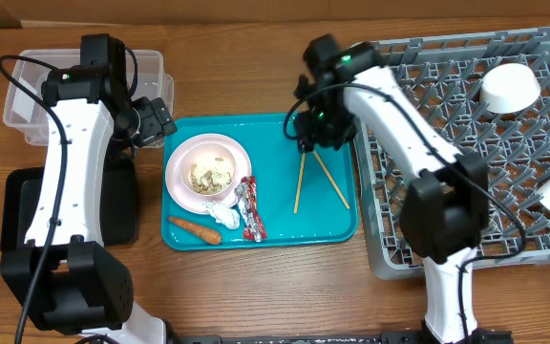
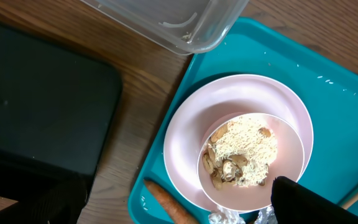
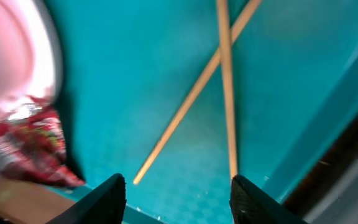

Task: Sort waste into correct bins and load items into the dishwasher
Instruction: 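Grasp one wooden chopstick with the right gripper and place it in the rack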

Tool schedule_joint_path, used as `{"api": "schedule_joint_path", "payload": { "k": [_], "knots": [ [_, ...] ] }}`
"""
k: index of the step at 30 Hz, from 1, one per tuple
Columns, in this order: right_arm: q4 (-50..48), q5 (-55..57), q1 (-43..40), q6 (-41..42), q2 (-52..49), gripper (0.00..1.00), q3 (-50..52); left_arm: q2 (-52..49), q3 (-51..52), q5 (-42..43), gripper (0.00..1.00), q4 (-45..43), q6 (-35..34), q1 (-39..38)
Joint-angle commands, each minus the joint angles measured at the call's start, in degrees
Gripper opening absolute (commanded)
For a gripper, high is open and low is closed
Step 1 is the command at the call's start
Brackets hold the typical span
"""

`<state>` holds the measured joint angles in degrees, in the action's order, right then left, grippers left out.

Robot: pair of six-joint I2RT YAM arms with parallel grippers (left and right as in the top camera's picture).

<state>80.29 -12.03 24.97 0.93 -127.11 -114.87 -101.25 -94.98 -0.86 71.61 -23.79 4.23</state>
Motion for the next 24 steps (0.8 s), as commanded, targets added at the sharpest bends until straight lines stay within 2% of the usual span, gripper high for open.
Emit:
{"api": "schedule_joint_path", "payload": {
  "k": [1,9,17,19,24],
  "knots": [
    [-0.9,3.8,-0.2,2.8,-2.8,0.56,1.7,1.2,-1.3,0.5,0.97,0.1,0.7,-0.1],
    [-6.5,5.0,-0.2,4.3,-4.7,0.49,9.8,1.2,-1.3,0.5,0.98,0.1,0.7,-0.1],
    [-8.0,5.2,-0.2,7.1,-4.4,0.09,11.7,1.2,-1.3,0.5,0.98,-0.1,0.7,-0.1],
    [-7.3,5.7,-0.3,8.9,-3.8,0.04,10.6,1.2,-1.3,0.5,0.98,-0.1,0.7,-0.1],
    [-4.1,8.1,-0.8,9.8,0.5,0.04,4.9,1.2,-1.3,0.4,0.98,-0.1,1.1,-0.1]
  ]
}}
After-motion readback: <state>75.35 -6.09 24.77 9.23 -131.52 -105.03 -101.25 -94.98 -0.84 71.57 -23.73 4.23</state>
